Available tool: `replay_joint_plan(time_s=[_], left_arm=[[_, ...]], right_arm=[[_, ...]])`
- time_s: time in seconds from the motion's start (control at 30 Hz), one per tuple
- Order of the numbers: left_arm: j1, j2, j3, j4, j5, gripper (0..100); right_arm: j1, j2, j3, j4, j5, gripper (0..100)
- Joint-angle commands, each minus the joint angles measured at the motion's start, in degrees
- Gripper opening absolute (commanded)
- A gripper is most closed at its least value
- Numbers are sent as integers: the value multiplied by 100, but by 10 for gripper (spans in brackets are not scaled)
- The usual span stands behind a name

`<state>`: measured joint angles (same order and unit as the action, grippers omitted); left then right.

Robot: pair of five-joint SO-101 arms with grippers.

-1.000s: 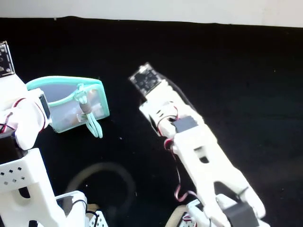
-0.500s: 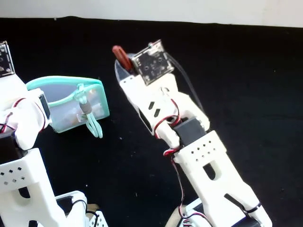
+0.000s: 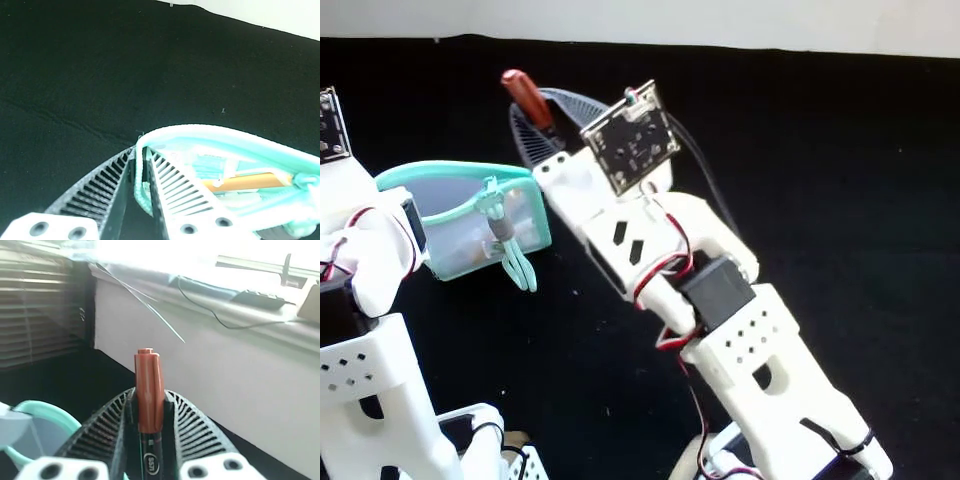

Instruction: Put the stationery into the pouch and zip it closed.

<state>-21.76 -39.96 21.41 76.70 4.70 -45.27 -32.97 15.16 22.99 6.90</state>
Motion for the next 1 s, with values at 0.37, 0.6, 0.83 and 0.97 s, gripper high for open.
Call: replay_joint_plan(time_s=[0.37, 0.6, 0.83, 0.97], left_arm=[[-4, 171, 268, 9, -26, 7], [-4, 180, 268, 9, -26, 7], [-4, 180, 268, 9, -26, 7], [-4, 180, 268, 9, -26, 7]], right_arm=[[-330, 2079, -2598, -31, -1459, 6], [-347, 2809, -3565, -13, -1565, 6], [-620, 3125, -4145, 4, -1574, 6], [-804, 3336, -4347, 4, -1574, 6]])
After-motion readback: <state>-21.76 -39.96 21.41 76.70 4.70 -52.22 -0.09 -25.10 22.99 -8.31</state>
